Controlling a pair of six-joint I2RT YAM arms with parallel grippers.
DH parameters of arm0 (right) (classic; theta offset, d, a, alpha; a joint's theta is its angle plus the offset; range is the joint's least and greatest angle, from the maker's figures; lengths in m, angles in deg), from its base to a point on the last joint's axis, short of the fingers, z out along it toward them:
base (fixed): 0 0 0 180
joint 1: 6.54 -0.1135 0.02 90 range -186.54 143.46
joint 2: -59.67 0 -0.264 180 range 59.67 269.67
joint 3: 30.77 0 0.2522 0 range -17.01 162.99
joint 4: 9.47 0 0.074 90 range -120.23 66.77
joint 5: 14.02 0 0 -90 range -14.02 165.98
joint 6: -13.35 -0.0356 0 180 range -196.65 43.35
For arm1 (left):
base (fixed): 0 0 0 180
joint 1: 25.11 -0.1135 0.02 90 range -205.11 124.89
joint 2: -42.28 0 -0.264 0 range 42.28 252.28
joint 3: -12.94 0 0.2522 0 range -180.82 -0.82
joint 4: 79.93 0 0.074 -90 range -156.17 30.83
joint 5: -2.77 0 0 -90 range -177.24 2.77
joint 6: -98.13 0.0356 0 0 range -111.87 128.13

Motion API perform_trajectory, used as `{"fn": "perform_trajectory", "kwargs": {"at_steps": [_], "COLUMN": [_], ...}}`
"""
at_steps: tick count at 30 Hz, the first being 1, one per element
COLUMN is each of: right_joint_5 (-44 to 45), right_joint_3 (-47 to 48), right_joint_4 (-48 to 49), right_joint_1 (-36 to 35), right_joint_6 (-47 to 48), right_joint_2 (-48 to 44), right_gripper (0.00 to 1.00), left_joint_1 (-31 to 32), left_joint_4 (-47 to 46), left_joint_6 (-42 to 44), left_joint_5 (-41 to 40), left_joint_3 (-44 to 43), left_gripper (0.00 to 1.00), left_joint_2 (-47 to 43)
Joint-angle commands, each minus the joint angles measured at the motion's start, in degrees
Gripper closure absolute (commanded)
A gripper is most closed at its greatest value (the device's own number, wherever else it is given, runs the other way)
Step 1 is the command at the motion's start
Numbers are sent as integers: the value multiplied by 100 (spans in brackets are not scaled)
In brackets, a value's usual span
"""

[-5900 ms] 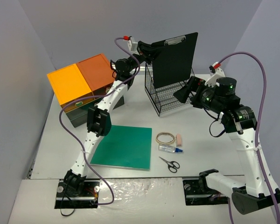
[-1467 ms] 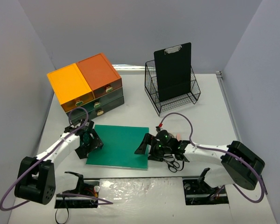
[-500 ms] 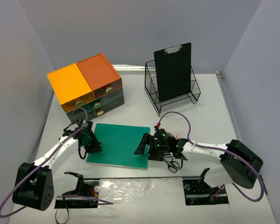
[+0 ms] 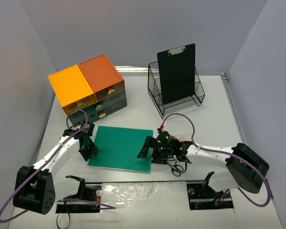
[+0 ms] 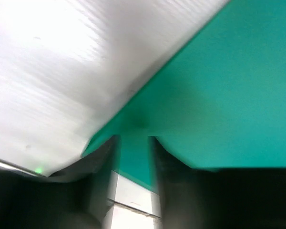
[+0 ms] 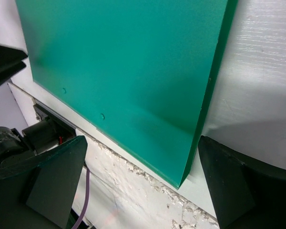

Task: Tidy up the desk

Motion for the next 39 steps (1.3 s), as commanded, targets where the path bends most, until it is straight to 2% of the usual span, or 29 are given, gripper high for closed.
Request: {"fn": "perform_trajectory", "kwargs": {"at_steps": [1,6,14,23,27,29,39], "right_joint_5": [87,96,9,-53,-54,-96,-325], "right_joint_3": [106,80,-9,1,9,41,256], "right_joint_4": [44,-65,-227,-323,-316,-239,196], "right_joint_1": [-46,-37,-11,-2,-2,1,2], "right_joint_6": [-15,-4,-16,89,152,203,153], "right_joint_2": [-325,-516,-651,-571,-423,-227,605], "right_gripper": [0,0,0,0,0,0,0], "left_joint_1": [-7,-103,-183,-279,-271,-273,-266], "left_joint_4": [464,83,-535,-913,-1285,-1462,-1597], "left_joint_6": [-224,143,524,624,638,704,875], "left_joint_5": [-759,-589,-74,55,524,1024,1828], "left_joint_3": [-405,-607,-626,-287,-54,-8,-89], "left_gripper": [44,36,36,35,35,35,38], "left_joint_2": [-157,472,1587,1812,1698,1705,1671]}}
